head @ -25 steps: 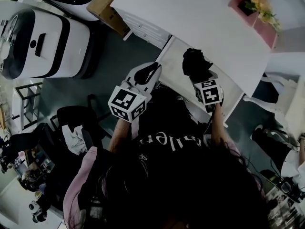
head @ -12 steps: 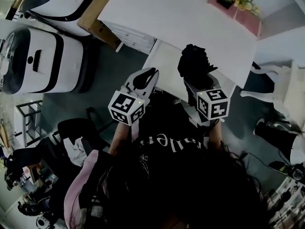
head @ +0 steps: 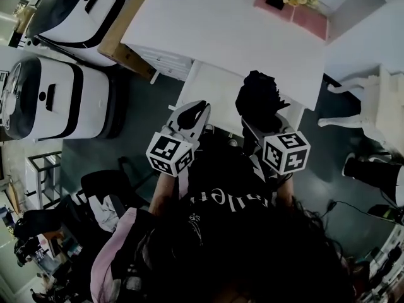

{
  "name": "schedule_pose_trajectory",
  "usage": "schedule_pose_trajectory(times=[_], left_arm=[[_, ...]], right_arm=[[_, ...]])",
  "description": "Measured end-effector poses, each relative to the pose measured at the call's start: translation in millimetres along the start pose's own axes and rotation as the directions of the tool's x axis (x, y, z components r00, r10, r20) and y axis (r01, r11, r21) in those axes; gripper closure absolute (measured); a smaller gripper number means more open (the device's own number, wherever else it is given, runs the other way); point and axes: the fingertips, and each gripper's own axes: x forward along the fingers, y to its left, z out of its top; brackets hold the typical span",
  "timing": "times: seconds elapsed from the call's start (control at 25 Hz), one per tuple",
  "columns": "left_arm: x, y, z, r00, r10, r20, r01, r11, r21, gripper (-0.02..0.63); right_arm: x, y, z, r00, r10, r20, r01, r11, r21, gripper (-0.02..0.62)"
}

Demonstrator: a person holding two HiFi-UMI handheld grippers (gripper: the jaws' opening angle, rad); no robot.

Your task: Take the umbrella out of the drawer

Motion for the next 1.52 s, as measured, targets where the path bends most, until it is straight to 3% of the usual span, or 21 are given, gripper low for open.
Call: schedule_pose_trajectory(times=[0.48, 0.88, 1.2, 1.52], left_arm=[[-14.5, -43.0, -33.5, 0.995, 0.061, -0.079, -0.061, 0.998, 0.012, 0.572], [-24.9, -52.4, -14.5, 0.999, -0.002, -0.032, 0.004, 0.999, 0.052, 0.572], [-96.1, -32.9, -20.6, 0.998, -0.062, -0.015, 0.063, 0.995, 0.077, 0.572], [-192.1, -19.8, -49.0, 0.987, -0.16, -0.018, 0.161, 0.982, 0.103, 0.572]], right_arm=[[-21.1, -7.6, -39.3, 0.999, 0.049, -0.024, -0.048, 0.997, 0.055, 0.318], [-29.4, 11.7, -41.2, 1.0, 0.001, 0.017, -0.003, 0.996, 0.084, 0.318], [-29.9, 82.8, -61.8, 0.997, -0.041, 0.063, 0.032, 0.991, 0.126, 0.318], [-32.7, 175.9, -114.7, 0.989, -0.109, 0.098, 0.087, 0.975, 0.205, 0.318]])
